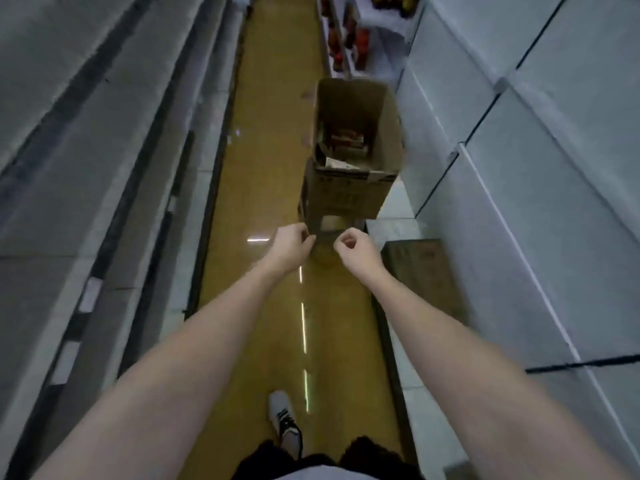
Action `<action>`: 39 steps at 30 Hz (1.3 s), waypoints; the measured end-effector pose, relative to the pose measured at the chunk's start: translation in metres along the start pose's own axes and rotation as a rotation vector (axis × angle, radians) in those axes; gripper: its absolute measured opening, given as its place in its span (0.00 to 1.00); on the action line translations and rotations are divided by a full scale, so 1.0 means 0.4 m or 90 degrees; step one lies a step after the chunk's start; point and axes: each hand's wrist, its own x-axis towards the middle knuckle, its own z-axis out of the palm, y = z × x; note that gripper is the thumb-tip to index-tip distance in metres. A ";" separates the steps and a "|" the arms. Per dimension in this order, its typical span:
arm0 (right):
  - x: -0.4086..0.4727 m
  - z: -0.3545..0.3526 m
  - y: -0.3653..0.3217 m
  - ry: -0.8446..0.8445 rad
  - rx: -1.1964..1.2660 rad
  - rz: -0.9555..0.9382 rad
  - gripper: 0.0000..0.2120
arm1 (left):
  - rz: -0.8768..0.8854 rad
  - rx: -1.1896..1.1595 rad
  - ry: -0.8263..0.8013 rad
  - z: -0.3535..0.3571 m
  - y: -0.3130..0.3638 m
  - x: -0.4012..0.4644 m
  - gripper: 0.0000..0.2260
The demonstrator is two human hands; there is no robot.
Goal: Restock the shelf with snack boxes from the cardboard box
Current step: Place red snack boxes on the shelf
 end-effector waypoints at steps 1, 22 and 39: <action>0.046 0.001 -0.004 0.011 0.000 0.002 0.03 | 0.019 0.004 0.001 -0.002 0.002 0.051 0.10; 0.990 -0.099 -0.072 0.011 0.092 0.086 0.01 | 0.024 0.129 -0.086 -0.013 0.177 1.018 0.05; 1.568 0.021 -0.247 0.183 0.158 0.327 0.03 | 0.226 0.137 -0.257 -0.085 0.151 1.831 0.04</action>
